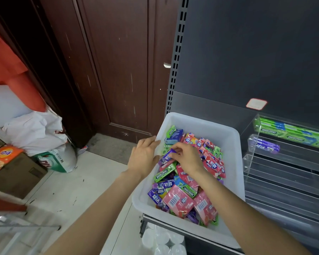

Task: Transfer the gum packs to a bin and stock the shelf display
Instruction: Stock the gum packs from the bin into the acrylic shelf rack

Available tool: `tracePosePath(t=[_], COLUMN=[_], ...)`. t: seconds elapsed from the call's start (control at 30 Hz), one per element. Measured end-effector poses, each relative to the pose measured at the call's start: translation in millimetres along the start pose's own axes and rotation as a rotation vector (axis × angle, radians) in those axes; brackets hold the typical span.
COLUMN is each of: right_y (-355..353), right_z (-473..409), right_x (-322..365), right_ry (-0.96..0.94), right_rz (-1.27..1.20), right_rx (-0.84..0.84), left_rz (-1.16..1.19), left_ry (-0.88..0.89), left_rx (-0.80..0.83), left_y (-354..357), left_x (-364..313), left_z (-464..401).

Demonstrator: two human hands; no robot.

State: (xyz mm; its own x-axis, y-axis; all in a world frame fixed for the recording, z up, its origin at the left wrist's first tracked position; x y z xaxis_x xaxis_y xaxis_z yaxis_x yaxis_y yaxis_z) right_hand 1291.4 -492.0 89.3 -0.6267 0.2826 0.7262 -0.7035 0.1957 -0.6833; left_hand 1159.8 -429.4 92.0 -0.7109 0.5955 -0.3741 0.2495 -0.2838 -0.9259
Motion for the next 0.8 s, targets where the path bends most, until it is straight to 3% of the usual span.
tracePosePath(t=[0.13,0.3,0.5,0.63,0.8], right_y=[-12.2,-2.9,35.9,49.9,60.3], right_z=[22.2,30.9,47.2,52.2,50.5], right_x=[9.1,18.2,9.0,11.3,16.2], right_ry=[-0.072,-0.069,-0.045,-0.126,-0.146], right_rz=[-0.202,-0.224,0.138,0.372,0.490], right_rx=[-0.007,0.006,0.250,0.240,0.263], left_rz=[0.156,0.293,0.503,0.562,0.593], left_ry=[0.133,0.071,-0.101,-0.125,-0.130], left_rx=[-0.047,-0.142,-0.143,-0.133,-0.130], left_y=[1.1,-10.6,-21.8,-21.4,-18.7], left_x=[-18.9,-1.9,34.3,41.0,43.5], left_z=[21.9,39.0,64.7,76.5,84.1])
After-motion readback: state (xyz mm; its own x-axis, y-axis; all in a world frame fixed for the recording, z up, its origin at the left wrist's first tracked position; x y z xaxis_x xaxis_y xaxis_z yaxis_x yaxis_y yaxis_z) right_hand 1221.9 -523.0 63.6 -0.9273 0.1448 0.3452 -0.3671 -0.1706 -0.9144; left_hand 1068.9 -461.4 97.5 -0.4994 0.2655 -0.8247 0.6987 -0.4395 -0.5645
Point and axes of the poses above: each hand's wrist, its own z-axis away from the middle knuckle, its own y-axis out of the palm, x = y × z, the point moved 5 cm from there along -z, towards the middle knuckle, and after that the axes turned 4 degrees about x, right-handed, at the moved point
